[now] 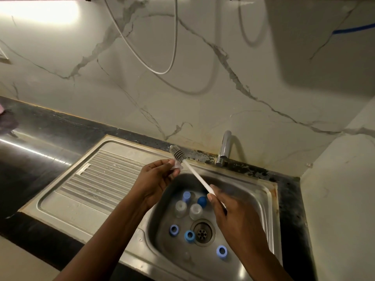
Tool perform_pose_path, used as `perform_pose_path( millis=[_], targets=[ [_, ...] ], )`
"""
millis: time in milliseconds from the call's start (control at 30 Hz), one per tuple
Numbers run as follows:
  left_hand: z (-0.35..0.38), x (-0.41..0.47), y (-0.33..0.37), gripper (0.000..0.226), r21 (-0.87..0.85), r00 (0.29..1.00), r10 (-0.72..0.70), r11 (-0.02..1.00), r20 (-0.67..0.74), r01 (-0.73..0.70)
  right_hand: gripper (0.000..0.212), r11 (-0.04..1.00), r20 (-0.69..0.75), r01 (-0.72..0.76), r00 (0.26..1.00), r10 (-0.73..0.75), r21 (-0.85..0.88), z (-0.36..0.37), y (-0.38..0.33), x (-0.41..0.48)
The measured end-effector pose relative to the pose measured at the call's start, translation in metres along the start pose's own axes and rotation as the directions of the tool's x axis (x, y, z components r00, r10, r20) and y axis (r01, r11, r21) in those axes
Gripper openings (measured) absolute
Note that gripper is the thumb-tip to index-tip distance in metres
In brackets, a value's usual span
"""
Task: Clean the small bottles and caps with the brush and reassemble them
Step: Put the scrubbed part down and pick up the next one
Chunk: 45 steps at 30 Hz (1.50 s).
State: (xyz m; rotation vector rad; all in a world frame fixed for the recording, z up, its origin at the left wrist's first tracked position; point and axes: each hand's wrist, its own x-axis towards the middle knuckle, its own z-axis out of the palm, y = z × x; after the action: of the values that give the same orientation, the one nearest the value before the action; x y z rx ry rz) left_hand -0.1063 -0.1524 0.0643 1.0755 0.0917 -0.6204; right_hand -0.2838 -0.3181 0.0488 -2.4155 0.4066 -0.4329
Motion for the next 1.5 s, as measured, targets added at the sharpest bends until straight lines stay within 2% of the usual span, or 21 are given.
perform_pose_path(
  millis=[133, 300, 400, 467, 600, 900, 1000, 1100, 1167, 1367, 1500],
  targets=[
    [0.005, 0.001, -0.007, 0.024, 0.047, 1.0, -0.019, 0.999, 0.015, 0.018, 0.044, 1.0, 0.003, -0.019, 1.0, 0.019, -0.014, 0.001, -0.005, 0.015],
    [-0.002, 0.005, -0.002, 0.031, -0.087, 1.0, -0.02, 0.996, -0.011, 0.019, 0.044, 1.0, -0.032, -0.007, 0.999, 0.007, -0.001, -0.004, 0.001, 0.014],
    [-0.006, 0.005, 0.004, 0.023, -0.145, 1.0, -0.017, 0.989, -0.012, 0.015, 0.046, 1.0, -0.031, -0.007, 1.0, 0.007, -0.006, -0.006, 0.006, 0.001],
    [-0.005, 0.004, 0.004, 0.02, -0.138, 1.0, -0.024, 0.99, 0.001, 0.024, 0.046, 1.0, 0.002, -0.028, 1.0, 0.028, 0.014, -0.003, 0.006, -0.006],
    [0.001, 0.006, -0.005, 0.032, -0.077, 0.999, -0.033, 0.997, -0.013, 0.032, 0.045, 0.998, 0.016, -0.035, 0.999, 0.034, 0.049, 0.003, 0.002, -0.003],
    [-0.005, 0.002, -0.001, 0.033, -0.113, 0.998, -0.058, 0.992, 0.018, 0.06, 0.043, 0.999, -0.022, -0.032, 0.999, 0.033, 0.034, 0.0, 0.006, 0.001],
    [-0.005, -0.002, -0.005, 0.034, -0.046, 0.999, -0.042, 0.998, 0.021, 0.043, 0.045, 0.998, 0.025, -0.044, 0.999, 0.043, 0.046, 0.003, 0.003, -0.01],
    [-0.001, -0.006, -0.013, 0.014, 0.053, 0.998, -0.046, 0.998, 0.042, 0.044, 0.045, 0.998, 0.047, -0.055, 0.997, 0.053, 0.041, 0.004, -0.001, -0.008],
    [0.004, -0.01, -0.017, 0.01, 0.105, 0.996, -0.044, 0.994, 0.075, 0.036, 0.045, 0.999, 0.055, -0.048, 0.997, 0.047, 0.02, 0.003, -0.003, -0.003],
    [0.003, -0.01, -0.02, 0.025, 0.154, 0.995, -0.012, 0.988, 0.098, -0.004, 0.044, 0.996, -0.02, -0.061, 0.998, 0.063, 0.064, -0.006, -0.002, -0.003],
    [-0.007, -0.008, -0.021, 0.028, 0.223, 0.996, 0.037, 0.973, 0.076, -0.053, 0.042, 0.999, -0.037, -0.053, 0.998, 0.053, 0.007, -0.016, 0.005, -0.019]
  ],
)
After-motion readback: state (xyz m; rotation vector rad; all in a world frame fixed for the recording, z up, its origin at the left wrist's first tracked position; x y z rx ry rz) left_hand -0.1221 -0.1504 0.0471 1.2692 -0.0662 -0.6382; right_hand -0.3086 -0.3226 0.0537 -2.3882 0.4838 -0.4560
